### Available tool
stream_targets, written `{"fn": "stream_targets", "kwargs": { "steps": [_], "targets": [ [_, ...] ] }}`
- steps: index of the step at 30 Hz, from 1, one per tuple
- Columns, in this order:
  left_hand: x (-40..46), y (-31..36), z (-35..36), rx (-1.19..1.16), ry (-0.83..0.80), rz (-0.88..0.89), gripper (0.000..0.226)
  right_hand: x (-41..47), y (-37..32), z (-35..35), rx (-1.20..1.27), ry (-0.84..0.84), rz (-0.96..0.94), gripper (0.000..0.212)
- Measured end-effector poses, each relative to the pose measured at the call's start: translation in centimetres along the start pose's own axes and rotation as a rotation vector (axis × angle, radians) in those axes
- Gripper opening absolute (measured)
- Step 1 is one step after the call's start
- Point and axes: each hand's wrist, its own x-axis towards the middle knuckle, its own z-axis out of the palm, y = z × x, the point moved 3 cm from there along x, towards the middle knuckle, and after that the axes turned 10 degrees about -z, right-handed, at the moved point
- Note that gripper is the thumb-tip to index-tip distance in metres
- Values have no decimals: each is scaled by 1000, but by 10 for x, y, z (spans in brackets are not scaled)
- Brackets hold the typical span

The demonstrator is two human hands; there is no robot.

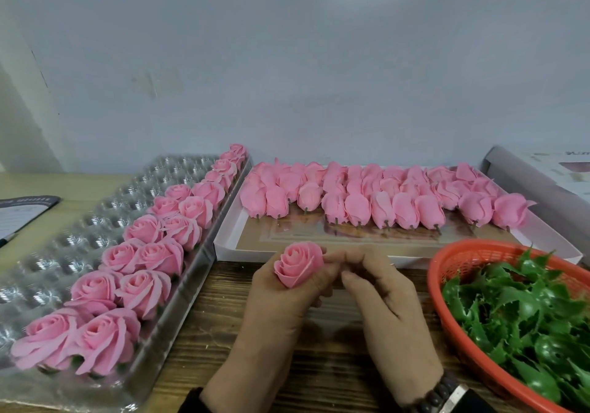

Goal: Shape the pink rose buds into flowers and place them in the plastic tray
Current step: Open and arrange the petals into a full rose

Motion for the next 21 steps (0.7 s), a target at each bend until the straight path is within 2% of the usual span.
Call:
{"fn": "stream_targets", "kwargs": {
  "steps": [2, 6, 8, 10, 13, 16, 21],
  "targets": [
    [0, -1, 2, 2, -16, 5, 27, 0, -2, 1, 6, -25, 3, 29],
    [-2, -1, 4, -22, -11, -56, 39, -2, -3, 5, 28, -37, 12, 30],
    [-1, -1, 2, -22, 10, -57, 23, -3, 0, 4, 5, 7, 25, 23],
    [-1, 1, 1, -91, 48, -39, 11, -5, 8, 3, -14, 58, 84, 28],
    [-2, 3, 4, -288, 65, -66, 3, -8, 17, 9, -24, -35, 176, 36],
    [-3, 1, 5, -320, 65, -130, 16, -9, 18, 17, -40, -137, 214, 36],
    [-4, -2, 7, -329, 20, -222, 35, -9, 17, 15, -1, -114, 254, 21]
  ]
}}
